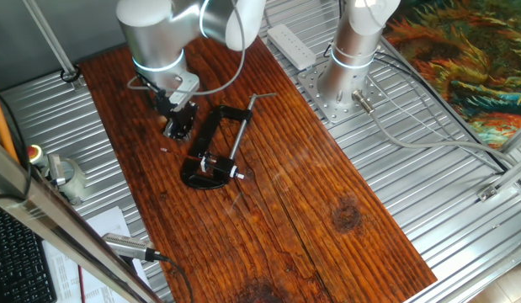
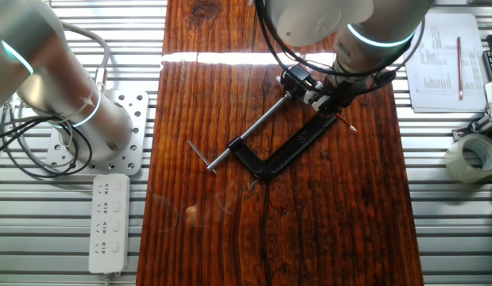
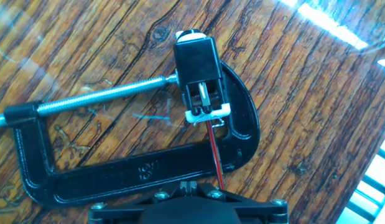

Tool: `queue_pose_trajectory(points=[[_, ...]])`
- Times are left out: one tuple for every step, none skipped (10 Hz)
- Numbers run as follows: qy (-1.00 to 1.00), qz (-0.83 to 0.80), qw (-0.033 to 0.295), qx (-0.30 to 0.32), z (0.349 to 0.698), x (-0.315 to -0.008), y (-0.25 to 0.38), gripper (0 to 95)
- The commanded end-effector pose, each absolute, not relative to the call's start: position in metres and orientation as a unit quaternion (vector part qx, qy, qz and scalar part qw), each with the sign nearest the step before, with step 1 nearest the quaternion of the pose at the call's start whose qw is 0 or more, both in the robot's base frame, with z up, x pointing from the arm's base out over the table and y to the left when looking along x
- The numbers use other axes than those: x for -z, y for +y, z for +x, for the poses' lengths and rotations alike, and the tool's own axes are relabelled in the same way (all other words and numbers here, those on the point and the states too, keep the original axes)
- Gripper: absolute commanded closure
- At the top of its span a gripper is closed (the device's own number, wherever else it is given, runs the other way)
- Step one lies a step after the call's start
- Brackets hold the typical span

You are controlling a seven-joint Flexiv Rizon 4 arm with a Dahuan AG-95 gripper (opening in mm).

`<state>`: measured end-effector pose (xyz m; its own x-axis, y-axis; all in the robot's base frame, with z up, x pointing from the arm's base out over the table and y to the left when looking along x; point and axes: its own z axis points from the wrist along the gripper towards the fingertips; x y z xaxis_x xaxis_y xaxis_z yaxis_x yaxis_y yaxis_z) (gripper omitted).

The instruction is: Insert the pencil into the pencil sharpener

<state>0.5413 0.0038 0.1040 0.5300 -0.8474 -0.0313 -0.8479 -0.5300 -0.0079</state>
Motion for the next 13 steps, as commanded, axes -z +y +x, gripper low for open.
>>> queue_pose_trajectory(points=[[0.489,-0.872,0.009,-0.012,0.5428,-0.1038,0.0036,95.0],[0.487,-0.873,0.009,-0.011,0.5433,-0.1041,0.0038,95.0],[0.482,-0.876,0.010,-0.013,0.5434,-0.1047,0.0040,95.0],[0.481,-0.877,0.009,-0.011,0.5437,-0.1048,0.0041,95.0],[0.481,-0.877,0.009,-0.013,0.5436,-0.1049,0.0040,95.0],[0.484,-0.875,0.012,-0.018,0.5439,-0.1051,0.0042,95.0],[0.487,-0.873,0.009,-0.016,0.5440,-0.1052,0.0042,95.0],[0.486,-0.874,0.011,-0.017,0.5440,-0.1052,0.0042,95.0],[0.490,-0.871,0.022,-0.024,0.5439,-0.1055,0.0043,95.0],[0.494,-0.868,0.030,-0.028,0.5439,-0.1056,0.0043,95.0],[0.496,-0.866,0.043,-0.036,0.5439,-0.1060,0.0044,95.0],[0.500,-0.864,0.052,-0.042,0.5435,-0.1071,0.0046,95.0],[0.502,-0.862,0.052,-0.041,0.5432,-0.1077,0.0046,95.0]])
